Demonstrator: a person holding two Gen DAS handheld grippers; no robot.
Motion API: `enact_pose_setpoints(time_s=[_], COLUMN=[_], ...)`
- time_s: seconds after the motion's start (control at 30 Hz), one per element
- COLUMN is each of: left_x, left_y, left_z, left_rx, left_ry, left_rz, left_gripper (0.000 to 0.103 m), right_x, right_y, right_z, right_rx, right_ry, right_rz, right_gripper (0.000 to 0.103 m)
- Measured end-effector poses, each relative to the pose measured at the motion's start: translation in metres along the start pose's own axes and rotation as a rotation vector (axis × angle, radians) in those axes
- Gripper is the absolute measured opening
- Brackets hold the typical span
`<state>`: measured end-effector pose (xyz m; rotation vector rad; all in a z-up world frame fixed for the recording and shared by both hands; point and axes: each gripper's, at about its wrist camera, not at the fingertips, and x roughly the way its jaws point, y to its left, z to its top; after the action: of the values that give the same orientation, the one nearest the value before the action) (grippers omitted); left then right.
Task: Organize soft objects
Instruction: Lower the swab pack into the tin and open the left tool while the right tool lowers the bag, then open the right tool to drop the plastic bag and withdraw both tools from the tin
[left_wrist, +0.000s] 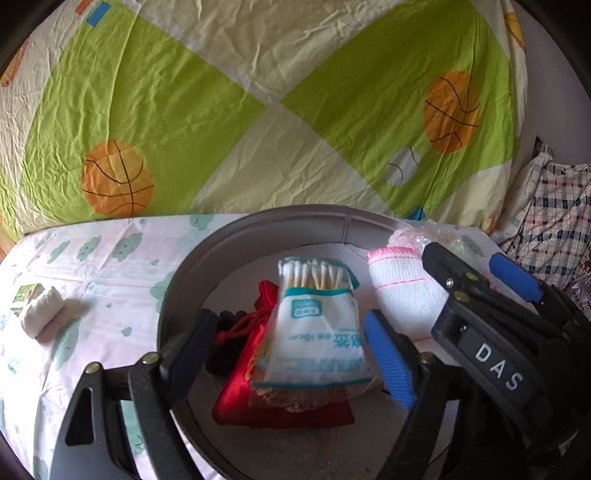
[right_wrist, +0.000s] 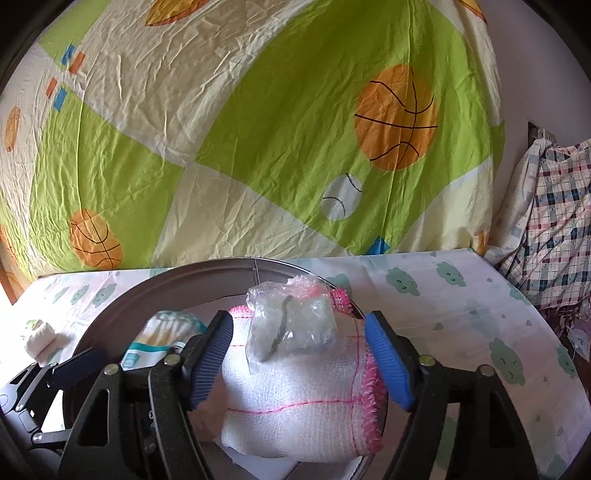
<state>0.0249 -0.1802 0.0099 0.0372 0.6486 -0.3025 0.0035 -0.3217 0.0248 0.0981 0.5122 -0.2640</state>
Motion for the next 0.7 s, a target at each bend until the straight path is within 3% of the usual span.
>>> enact_pose_setpoints(time_s=[0.07,0.3,0.7], left_x=[-0.008,-0.022,-0.026], left_y=[-0.003,-0.002,0.020], left_z=[-0.003,-0.007,-0.017], left_rx=[0.022,0.046,-0.033], left_ry=[-0.060,-0.176,-0.195], left_rz=[0.051,0.126,0.135], left_gripper=[0.103,0.103,0.103], right_x=[-0.004,-0.011,-0.022], right_y=[0.000,0.005,0.005], right_z=[0.000,-0.003,-0.009], right_rx=[0.003,-0.022,-0.012], right_ry=[-0.014,-0.021,-0.051], right_rz=[0.007,-0.011,0.013], right_gripper=[0.079,0.080,0.081])
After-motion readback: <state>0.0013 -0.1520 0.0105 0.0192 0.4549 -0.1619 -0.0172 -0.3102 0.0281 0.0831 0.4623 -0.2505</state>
